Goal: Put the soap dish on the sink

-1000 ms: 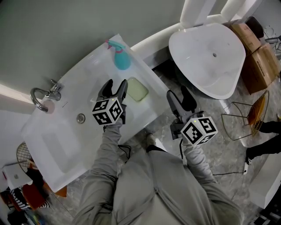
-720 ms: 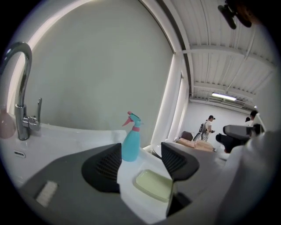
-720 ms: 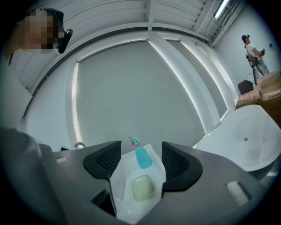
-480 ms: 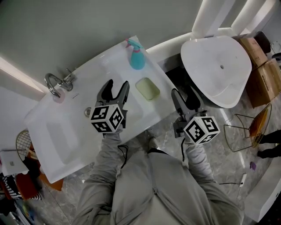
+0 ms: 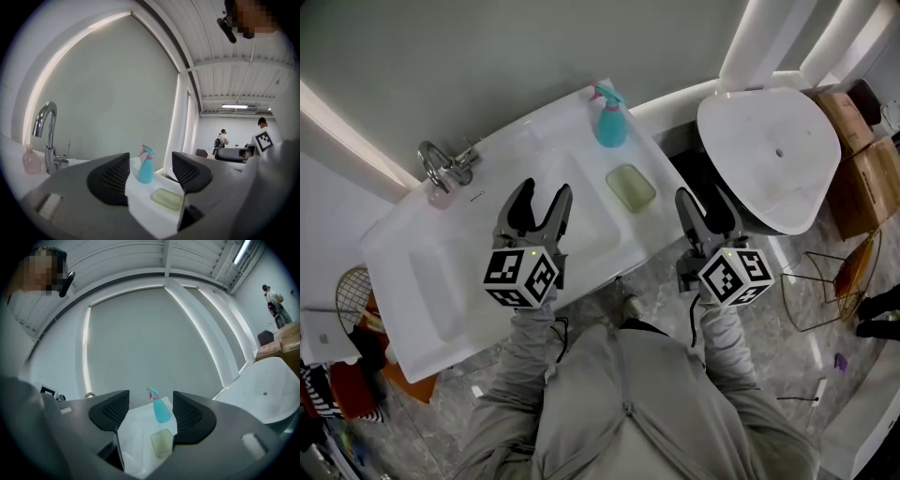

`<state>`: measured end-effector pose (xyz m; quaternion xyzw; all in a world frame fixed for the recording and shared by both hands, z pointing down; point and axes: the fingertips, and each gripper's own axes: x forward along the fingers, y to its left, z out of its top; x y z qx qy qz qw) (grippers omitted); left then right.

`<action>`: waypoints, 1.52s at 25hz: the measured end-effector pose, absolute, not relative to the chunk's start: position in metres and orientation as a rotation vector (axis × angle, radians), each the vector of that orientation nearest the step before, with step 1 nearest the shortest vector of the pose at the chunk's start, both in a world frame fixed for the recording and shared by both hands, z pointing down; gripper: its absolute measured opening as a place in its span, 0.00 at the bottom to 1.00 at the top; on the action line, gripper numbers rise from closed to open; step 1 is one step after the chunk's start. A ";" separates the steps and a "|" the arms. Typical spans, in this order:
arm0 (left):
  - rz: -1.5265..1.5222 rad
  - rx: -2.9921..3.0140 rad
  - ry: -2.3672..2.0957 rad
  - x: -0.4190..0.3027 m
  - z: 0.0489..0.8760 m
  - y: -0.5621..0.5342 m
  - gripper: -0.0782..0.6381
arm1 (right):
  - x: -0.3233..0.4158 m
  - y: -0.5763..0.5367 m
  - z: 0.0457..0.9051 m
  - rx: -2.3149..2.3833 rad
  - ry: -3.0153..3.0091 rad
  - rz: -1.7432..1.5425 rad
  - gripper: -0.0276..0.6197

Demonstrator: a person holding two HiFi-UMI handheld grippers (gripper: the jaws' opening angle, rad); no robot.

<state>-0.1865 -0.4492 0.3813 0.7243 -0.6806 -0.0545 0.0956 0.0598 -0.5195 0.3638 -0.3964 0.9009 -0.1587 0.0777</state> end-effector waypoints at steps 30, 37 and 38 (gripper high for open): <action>-0.236 2.200 -2.004 -0.214 0.372 -0.360 0.54 | 0.028 -0.435 0.354 -1.225 2.705 -0.326 0.47; -0.228 2.205 -2.014 -0.217 0.371 -0.357 0.54 | 0.024 -0.432 0.354 -1.233 2.711 -0.326 0.47; -0.226 2.206 -2.017 -0.217 0.371 -0.357 0.54 | 0.023 -0.432 0.354 -1.234 2.712 -0.325 0.47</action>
